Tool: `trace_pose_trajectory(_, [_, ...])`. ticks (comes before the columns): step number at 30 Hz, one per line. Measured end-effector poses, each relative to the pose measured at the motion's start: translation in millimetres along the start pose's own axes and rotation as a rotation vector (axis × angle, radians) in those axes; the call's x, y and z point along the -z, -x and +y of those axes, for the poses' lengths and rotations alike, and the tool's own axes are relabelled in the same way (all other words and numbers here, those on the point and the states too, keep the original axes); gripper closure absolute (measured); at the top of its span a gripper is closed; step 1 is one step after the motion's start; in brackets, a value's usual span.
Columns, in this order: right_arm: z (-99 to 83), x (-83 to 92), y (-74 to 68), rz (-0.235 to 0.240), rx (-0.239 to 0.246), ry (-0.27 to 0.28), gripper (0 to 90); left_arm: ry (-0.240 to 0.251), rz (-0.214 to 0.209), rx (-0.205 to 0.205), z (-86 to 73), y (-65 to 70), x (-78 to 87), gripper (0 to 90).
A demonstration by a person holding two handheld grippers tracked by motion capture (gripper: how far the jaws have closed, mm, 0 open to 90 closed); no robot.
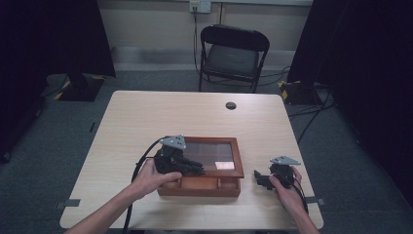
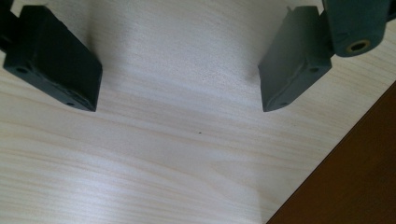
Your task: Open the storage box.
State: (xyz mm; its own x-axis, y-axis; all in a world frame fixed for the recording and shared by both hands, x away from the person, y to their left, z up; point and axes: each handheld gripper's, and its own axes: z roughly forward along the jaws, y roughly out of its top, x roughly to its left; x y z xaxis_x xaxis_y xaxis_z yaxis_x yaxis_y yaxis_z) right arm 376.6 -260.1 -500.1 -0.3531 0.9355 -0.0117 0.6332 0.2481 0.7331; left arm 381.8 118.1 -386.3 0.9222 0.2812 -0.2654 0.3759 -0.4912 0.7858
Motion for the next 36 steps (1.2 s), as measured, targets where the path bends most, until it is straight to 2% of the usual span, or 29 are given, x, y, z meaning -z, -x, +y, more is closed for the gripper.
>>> trace_pose_trajectory(9, [0.1, -0.1, 0.2, 0.001, 0.001, -0.001, 12.3, 0.019, 0.017, 0.017, 5.3, 0.3, 4.7, 80.7])
trace_pose_trajectory(14, [0.1, -0.1, 0.2, 0.001, 0.001, -0.001, 12.3, 0.047, 0.027, 0.023, 10.6, -0.5, 9.1, 80.6])
trace_pose_trajectory(25, [0.2, -0.2, 0.4, 0.002, 0.002, -0.001, 12.2, 0.048, 0.020, 0.025, 17.2, -3.8, 12.7, 80.6])
trace_pose_trajectory(36, [0.3, -0.4, 0.6, 0.004, 0.002, -0.001, 12.0, 0.061, 0.033, 0.026, 26.2, -5.7, 17.7, 80.6])
